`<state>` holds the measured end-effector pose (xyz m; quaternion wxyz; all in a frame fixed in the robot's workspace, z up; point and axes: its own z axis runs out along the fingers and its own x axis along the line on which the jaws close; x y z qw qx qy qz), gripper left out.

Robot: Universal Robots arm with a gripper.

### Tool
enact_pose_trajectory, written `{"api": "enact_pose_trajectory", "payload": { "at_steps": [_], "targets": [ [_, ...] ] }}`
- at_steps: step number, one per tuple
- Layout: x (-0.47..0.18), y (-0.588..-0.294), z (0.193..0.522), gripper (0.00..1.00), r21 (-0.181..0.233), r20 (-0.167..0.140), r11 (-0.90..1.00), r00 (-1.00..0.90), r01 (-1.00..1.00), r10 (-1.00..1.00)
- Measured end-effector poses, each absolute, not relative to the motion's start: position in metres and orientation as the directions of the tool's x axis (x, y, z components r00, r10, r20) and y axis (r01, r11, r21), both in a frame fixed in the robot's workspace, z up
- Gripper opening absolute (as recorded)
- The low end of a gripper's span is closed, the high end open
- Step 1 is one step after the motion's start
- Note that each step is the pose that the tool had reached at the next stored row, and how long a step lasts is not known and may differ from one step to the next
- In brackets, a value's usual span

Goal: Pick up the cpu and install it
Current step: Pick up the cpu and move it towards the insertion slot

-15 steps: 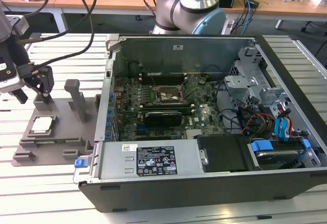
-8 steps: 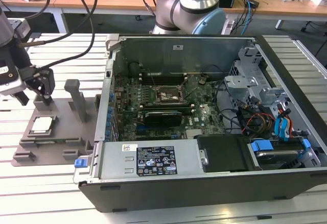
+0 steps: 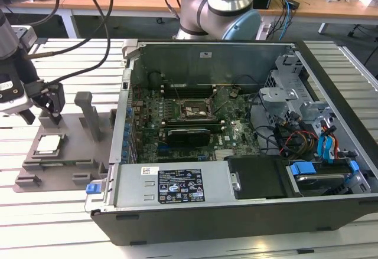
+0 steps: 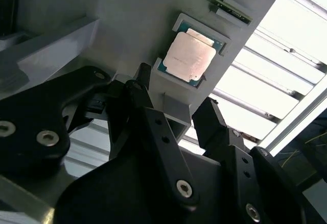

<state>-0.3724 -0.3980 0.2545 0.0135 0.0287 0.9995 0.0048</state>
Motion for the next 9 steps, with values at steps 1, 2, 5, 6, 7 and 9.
{"api": "enact_pose_trajectory", "payload": {
  "at_steps": [1,2,5,6,7,9],
  "targets": [
    [-0.372,-0.398,0.253,0.60,0.010,-0.027,0.998,-0.998,0.057,0.057],
    [-0.372,-0.398,0.251,0.60,0.010,-0.027,0.998,-0.998,0.057,0.057],
    [-0.372,-0.398,0.248,0.60,0.010,-0.027,0.998,-0.998,0.057,0.057],
    [-0.372,-0.398,0.246,0.60,0.010,-0.027,0.998,-0.998,0.057,0.057],
    [-0.372,-0.398,0.246,0.60,0.010,-0.027,0.998,-0.998,0.057,0.058],
    [-0.372,-0.398,0.241,0.60,0.010,-0.027,0.998,-0.998,0.057,0.057]
  ]
}}
